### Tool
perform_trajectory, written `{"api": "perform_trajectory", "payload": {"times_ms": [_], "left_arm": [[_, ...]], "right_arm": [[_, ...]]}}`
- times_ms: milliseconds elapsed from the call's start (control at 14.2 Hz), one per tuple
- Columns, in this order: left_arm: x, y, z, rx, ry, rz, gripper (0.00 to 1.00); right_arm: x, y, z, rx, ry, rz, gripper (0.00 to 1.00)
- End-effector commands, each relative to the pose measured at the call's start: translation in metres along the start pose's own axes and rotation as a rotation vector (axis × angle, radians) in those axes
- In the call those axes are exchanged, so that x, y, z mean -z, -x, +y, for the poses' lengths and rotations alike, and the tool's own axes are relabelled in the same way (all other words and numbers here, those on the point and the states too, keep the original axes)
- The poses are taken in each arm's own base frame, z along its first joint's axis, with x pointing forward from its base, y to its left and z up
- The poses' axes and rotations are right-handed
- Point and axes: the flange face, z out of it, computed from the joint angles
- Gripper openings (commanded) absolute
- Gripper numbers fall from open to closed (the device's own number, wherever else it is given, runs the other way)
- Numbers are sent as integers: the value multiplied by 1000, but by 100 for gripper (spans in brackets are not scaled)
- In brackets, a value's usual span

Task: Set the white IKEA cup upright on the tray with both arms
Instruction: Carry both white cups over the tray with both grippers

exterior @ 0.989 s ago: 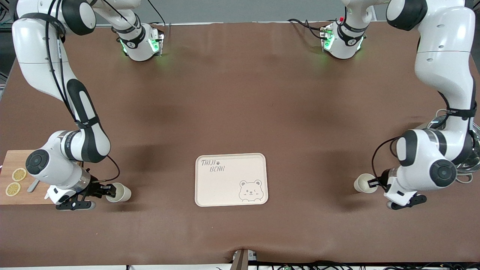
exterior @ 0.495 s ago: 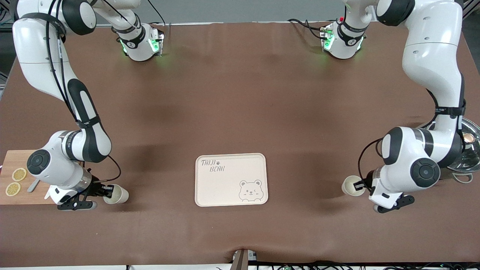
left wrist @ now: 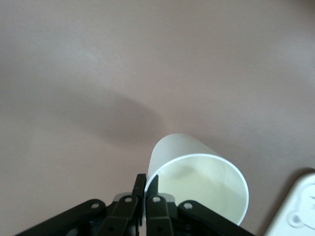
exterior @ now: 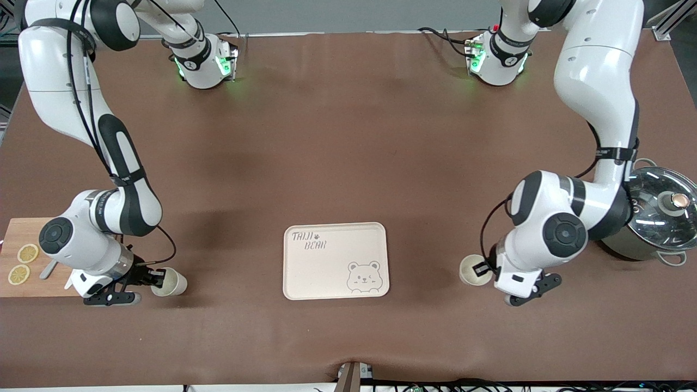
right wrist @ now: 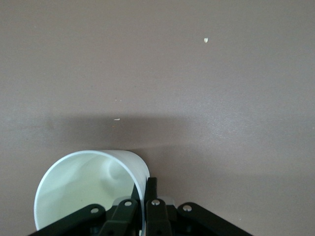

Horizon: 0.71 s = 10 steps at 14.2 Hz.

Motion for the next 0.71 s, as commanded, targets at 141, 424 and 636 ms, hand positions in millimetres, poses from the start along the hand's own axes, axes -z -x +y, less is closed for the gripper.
{"api": "perform_trajectory", "payload": {"times_ms": [141,424,636], "left_arm": [[17,42,48,86,39,-6,0],[19,76,90,173,138,-21,0],[9,103,112,177,136,-31,0]], "right_arm": [[36,-22,-40,-94,-35,-97,0],[53,-27,-104,-209,-36,-123,0],[54,-21,-168,-321,-33,-130,0]]}}
